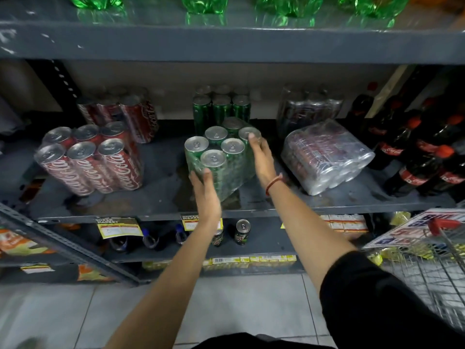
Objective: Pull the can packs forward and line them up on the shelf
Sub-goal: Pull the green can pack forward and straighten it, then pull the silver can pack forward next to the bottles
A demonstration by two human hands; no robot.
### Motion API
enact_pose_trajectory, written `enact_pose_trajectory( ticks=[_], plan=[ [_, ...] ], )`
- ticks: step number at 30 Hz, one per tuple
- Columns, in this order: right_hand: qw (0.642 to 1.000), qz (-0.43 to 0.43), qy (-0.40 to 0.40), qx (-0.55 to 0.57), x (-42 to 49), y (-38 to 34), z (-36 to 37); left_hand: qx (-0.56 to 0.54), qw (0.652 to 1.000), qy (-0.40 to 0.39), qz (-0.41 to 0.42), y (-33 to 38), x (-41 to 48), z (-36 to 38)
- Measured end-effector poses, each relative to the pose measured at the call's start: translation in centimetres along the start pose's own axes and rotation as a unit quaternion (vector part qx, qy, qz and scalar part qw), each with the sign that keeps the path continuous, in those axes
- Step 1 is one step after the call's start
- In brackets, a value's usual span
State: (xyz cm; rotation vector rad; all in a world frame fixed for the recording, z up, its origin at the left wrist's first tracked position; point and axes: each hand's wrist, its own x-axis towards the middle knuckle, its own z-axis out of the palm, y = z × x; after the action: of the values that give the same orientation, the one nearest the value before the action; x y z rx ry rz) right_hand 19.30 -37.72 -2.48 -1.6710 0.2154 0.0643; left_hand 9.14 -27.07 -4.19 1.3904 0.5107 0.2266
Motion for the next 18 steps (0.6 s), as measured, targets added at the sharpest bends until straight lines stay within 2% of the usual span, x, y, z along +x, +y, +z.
enact_pose_trajectory(
  ticks=[4, 8, 10, 12, 13, 15, 16, 18],
  plan=[
    [0.989, -0.104, 0.104, -0.032, -3.8, 1.2, 1.3, -0.028, 0.995, -0.044, -0.088, -0.2, 6.5, -1.9],
    [0.987, -0.072, 0.132, -0.056, -4.8, 1.0, 1.8, -0.026, 0.994, -0.076, -0.074, 0.7, 8.7, -2.5],
    [0.990, -0.081, 0.105, -0.042, -4.9, 0.8, 0.8, -0.040, 0.996, -0.043, -0.071, 1.5, 7.8, -2.2],
    [0.992, -0.084, 0.085, -0.028, -4.6, 0.3, -1.2, -0.014, 0.998, 0.046, -0.044, 2.7, 5.9, -1.1],
    [0.990, -0.104, 0.090, -0.028, -4.4, -0.2, -2.5, 0.018, 0.993, 0.113, 0.007, 3.2, 4.8, -0.1],
    [0.972, -0.182, 0.137, -0.050, -3.7, -1.7, -6.0, 0.110, 0.951, 0.227, 0.178, 4.2, 2.9, 2.0],
    [0.958, -0.219, 0.168, -0.075, -3.0, -2.4, -8.0, 0.147, 0.923, 0.240, 0.261, 5.0, 2.0, 3.3],
    [0.930, -0.246, 0.222, -0.162, -1.1, -3.8, -12.6, 0.186, 0.891, 0.177, 0.374, 5.9, 0.8, 6.6]
  ],
)
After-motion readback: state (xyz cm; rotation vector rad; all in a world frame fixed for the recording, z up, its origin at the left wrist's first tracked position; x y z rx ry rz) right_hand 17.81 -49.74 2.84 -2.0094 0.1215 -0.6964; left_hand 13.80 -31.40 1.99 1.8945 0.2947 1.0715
